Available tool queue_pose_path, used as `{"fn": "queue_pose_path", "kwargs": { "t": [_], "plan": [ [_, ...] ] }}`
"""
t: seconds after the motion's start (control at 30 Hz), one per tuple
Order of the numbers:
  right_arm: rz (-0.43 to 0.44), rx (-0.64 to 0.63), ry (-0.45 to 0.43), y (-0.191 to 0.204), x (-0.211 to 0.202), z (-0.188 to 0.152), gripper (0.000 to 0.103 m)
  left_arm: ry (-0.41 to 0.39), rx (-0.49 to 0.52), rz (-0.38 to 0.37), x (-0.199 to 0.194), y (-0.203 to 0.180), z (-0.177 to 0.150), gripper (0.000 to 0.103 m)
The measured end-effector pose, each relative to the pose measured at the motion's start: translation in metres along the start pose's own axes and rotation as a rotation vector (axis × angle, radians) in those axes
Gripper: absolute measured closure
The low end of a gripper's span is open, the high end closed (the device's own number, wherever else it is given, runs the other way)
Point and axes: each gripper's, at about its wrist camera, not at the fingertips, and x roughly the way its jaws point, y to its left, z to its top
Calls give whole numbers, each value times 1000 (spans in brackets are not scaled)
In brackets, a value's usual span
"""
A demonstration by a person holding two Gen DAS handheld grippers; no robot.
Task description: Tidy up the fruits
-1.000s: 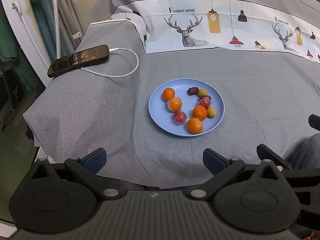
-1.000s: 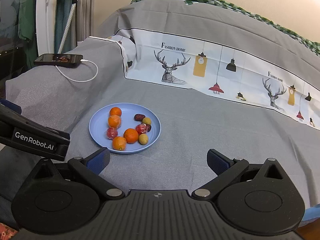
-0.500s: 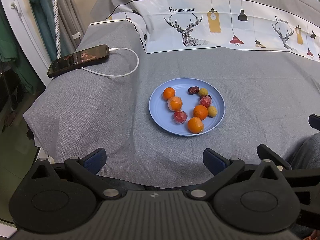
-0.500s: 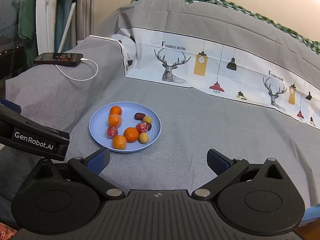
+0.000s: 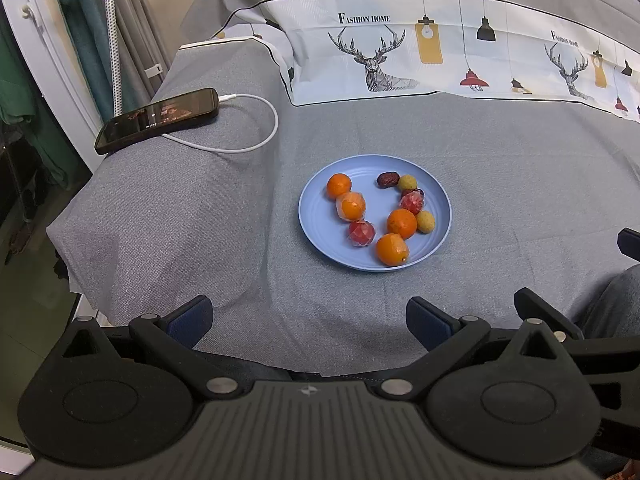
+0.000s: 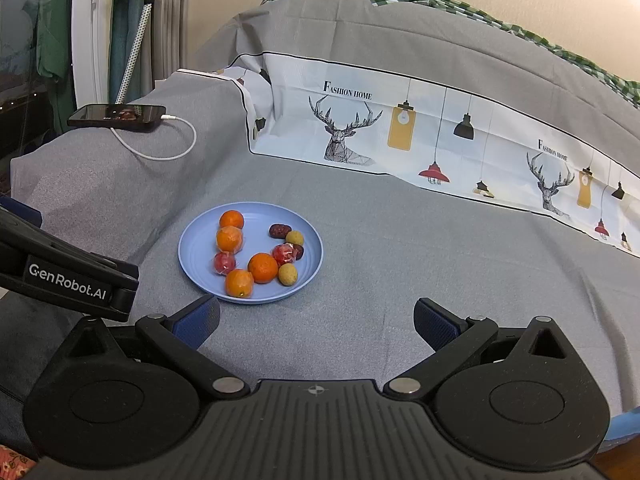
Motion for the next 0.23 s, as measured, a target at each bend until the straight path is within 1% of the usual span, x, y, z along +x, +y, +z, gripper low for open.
{"fn": "queue_pose_path", "kwargs": {
  "t": [0.23],
  "plan": [
    [23, 4, 3, 1, 4, -5, 1, -35, 7, 20, -1, 3, 1, 0]
  ]
}}
